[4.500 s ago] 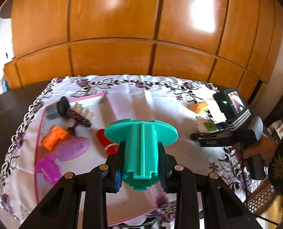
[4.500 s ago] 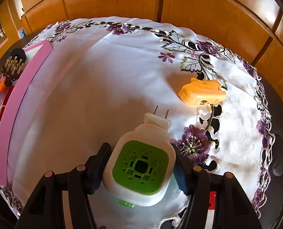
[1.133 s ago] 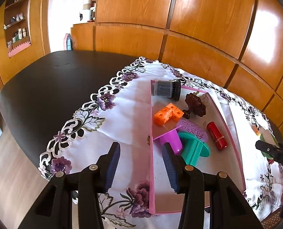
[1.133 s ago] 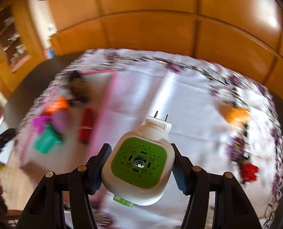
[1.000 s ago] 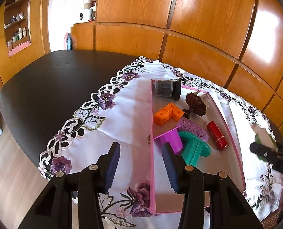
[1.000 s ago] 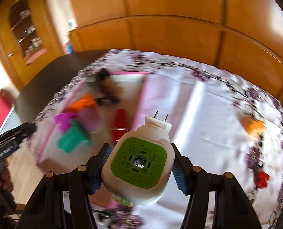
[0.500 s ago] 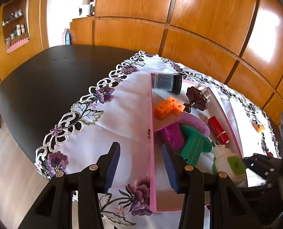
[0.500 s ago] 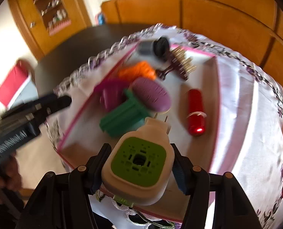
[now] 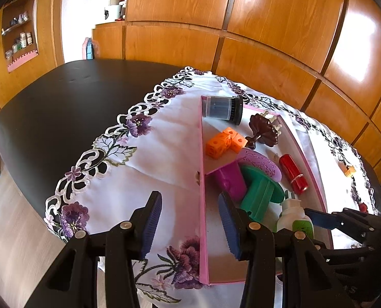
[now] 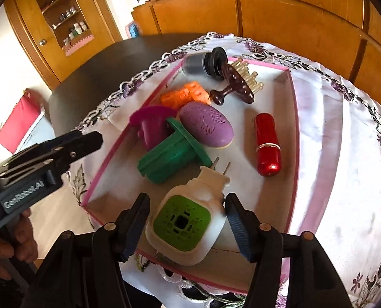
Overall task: Organize rigid objects
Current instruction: 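Carry the green-white box into the tray and release with the right gripper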
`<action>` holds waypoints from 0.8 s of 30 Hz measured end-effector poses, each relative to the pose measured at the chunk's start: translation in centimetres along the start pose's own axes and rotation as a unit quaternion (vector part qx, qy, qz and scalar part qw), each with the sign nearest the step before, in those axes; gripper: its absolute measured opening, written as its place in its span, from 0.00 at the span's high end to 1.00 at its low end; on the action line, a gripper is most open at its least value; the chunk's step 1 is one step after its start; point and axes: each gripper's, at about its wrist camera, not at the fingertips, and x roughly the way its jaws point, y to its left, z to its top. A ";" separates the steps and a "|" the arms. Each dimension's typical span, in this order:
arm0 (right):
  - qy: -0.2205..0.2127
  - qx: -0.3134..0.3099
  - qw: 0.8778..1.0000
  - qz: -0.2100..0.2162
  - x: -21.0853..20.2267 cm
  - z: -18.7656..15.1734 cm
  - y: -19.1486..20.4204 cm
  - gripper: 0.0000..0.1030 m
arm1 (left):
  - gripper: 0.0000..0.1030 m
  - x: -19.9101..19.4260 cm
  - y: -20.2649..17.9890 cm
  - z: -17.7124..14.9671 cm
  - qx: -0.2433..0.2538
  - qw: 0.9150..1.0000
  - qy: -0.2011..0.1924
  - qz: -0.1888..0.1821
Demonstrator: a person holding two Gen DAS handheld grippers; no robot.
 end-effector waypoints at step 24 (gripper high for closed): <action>-0.033 0.033 0.999 -0.018 -1.3 0.0 -1.1 0.44 | 0.53 -0.8 -1.3 0.0 0.025 1.000 -0.011 0.005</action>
